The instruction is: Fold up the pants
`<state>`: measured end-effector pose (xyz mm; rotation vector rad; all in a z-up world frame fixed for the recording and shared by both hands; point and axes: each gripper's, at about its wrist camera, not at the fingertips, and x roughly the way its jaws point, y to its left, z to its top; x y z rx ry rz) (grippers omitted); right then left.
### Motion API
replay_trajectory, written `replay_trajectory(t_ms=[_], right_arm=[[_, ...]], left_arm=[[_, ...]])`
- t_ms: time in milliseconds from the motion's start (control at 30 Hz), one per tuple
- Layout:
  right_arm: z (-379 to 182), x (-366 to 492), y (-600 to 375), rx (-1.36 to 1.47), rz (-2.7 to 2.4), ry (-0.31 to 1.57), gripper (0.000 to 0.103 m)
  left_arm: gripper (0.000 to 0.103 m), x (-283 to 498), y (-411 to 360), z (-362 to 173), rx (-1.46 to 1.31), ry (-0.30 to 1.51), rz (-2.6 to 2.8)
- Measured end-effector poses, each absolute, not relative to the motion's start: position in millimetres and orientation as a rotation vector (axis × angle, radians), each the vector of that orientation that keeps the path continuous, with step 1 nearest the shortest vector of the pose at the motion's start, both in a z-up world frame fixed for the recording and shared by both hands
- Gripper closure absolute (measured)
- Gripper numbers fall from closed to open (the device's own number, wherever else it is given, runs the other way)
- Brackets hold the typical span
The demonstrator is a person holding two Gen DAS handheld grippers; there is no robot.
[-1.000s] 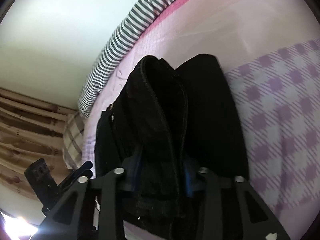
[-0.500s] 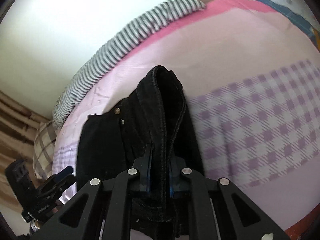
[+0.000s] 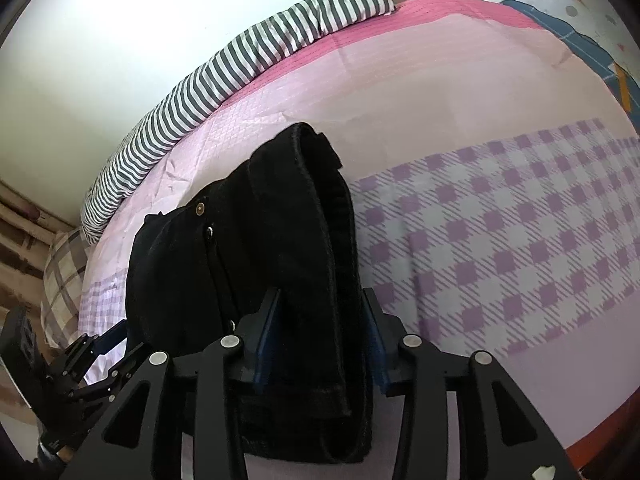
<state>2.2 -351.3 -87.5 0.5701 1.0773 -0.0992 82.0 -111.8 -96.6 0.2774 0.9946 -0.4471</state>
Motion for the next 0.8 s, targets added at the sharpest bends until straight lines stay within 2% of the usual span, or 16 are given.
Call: replay_trajectory(t_ms=[167,500,800], right_arm=[[-91.5,-10.2,-351.2,0.564,-0.116,1.083,0.055],[-98.7,-28.5,-351.1,0.630,-0.110,1.072,0.050],[-95.7,-27.9,-356.3,0.638,-0.065,1.082,0.049]], left_arm=[[0.049,75.8,-116.8,-105.4,0.318,1.015,-0.449],[0.049,63.7,-115.5,-108.7,0.329,1.012,-0.456],[0.049,77.9,-58.9,-92.3,0.006,1.081,-0.541]])
